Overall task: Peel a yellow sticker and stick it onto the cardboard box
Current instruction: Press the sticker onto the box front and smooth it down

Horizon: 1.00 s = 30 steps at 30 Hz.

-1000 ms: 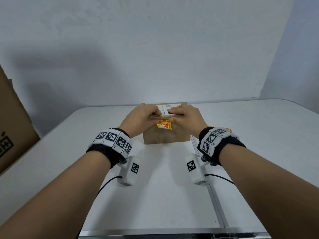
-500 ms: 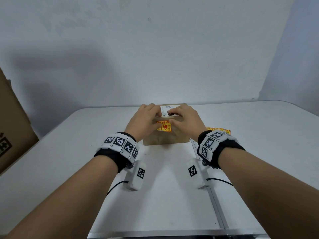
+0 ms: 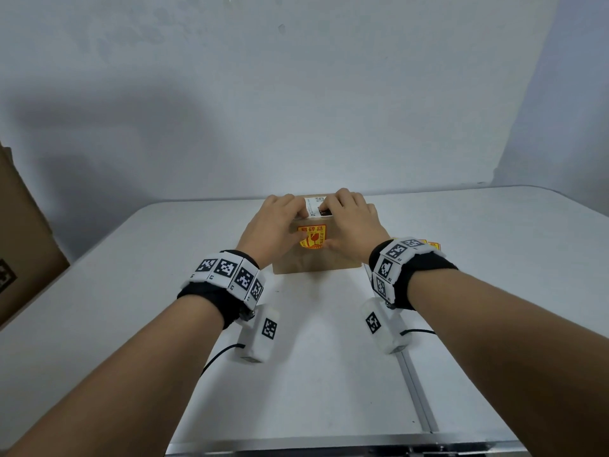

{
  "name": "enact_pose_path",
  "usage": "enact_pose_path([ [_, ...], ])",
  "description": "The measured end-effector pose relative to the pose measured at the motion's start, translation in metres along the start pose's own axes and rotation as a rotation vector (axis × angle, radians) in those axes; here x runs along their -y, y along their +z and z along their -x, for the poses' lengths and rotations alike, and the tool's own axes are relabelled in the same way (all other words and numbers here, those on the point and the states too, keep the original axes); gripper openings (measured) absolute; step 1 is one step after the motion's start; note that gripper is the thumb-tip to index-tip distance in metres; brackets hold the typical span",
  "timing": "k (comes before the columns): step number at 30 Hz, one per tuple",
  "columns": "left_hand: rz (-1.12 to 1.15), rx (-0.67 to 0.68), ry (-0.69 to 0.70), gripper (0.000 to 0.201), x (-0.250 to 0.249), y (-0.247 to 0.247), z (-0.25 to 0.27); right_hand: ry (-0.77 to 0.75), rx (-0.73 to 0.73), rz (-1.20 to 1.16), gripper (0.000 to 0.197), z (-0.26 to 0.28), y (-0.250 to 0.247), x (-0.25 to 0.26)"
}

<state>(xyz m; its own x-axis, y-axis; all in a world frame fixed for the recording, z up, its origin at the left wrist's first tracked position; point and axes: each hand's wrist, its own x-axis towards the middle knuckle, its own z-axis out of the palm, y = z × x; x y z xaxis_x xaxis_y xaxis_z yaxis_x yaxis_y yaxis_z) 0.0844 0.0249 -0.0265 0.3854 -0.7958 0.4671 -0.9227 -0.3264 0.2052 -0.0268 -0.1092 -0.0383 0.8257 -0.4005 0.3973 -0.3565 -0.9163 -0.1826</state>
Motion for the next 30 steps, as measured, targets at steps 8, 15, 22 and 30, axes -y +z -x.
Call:
enact_pose_path([
  [8, -0.066, -0.005, -0.025, 0.031, -0.005, 0.004, -0.001, -0.004, -0.051, 0.083, 0.050, 0.000, 0.005, 0.005],
  [15, -0.193, -0.029, -0.054, 0.052, -0.010, 0.013, -0.009, -0.005, -0.046, 0.065, 0.052, -0.002, 0.006, 0.001],
  [22, -0.253, 0.024, 0.001, 0.064, -0.003, 0.017, -0.008, 0.001, -0.049, 0.031, 0.058, -0.001, 0.009, -0.001],
  [30, -0.305, 0.125, 0.117, 0.058, 0.006, 0.001, -0.011, 0.006, -0.053, 0.005, 0.056, -0.001, 0.007, 0.000],
])
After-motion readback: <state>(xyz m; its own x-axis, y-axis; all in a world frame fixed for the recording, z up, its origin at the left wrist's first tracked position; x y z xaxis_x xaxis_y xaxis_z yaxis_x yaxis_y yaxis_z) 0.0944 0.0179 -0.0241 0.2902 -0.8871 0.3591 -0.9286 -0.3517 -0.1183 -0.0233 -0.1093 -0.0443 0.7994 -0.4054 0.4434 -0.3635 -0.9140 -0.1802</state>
